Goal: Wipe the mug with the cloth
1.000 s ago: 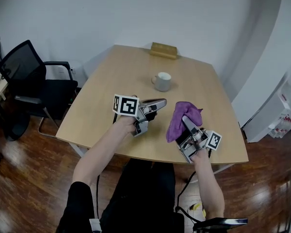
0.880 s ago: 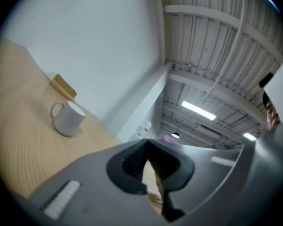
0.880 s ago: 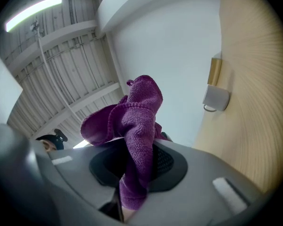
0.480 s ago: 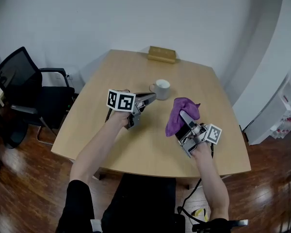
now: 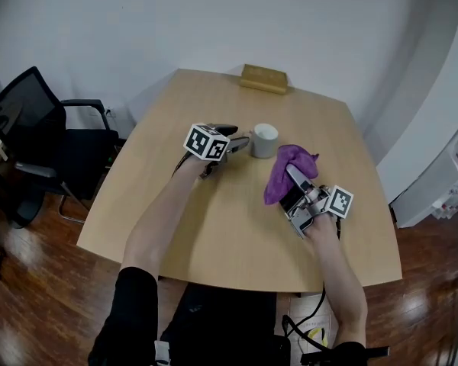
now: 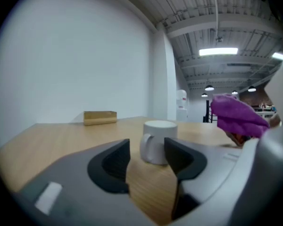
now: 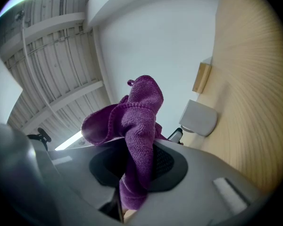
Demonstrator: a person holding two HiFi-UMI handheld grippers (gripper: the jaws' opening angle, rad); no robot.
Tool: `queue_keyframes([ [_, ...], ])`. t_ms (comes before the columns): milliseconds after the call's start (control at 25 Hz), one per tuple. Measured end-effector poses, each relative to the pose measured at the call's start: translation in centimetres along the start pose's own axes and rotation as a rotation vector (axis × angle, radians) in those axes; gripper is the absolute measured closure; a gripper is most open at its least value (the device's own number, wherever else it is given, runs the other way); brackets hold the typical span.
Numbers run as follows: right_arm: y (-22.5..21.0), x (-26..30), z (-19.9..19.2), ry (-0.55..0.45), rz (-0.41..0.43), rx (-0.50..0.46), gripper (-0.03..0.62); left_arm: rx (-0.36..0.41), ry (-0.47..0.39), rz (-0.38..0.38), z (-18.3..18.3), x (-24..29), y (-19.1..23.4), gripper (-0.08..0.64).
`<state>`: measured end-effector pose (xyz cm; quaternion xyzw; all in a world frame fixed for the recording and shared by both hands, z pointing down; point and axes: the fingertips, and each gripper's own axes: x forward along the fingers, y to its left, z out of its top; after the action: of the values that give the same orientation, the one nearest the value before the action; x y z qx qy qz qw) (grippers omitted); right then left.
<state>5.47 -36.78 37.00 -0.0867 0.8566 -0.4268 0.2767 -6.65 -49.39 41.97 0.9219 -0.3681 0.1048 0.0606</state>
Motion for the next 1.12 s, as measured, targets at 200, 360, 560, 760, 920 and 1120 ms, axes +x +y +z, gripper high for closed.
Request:
queue_keyframes([
  [200, -2.0, 0.1, 1.1, 0.003, -0.008, -0.03, 0.515, 0.068, -0.006, -0.099, 0.2, 2.0, 1.2, 0.322],
  [360, -1.8, 0.9, 1.2, -0.004, 0.004, -0.008, 0.515, 0.102, 0.008, -0.118, 1.0, 2.1, 1.4, 0.369],
  [560, 0.1, -1.0, 0.1, 0.0, 0.016, -0.003, 0.516, 0.175, 0.017, -0.075, 1.2, 1.8, -2.0, 0.488],
  [760, 1.4, -0.8, 0.3, 0.007, 0.063, 0.053, 0.515, 0.083, 0.003, -0.117, 1.1, 1.0, -4.8, 0.49],
  [920, 1.0, -1.5, 1.3, 0.0, 0.037, 0.028, 0.515, -0.114, -0.023, -0.185, 0.9, 0.0, -6.8, 0.492],
  [1120, 2.1, -0.8, -0.3, 0.056, 0.039, -0.088, 0.515, -0.407, -0.079, -0.313, 0.2, -3.2, -9.8, 0.492],
])
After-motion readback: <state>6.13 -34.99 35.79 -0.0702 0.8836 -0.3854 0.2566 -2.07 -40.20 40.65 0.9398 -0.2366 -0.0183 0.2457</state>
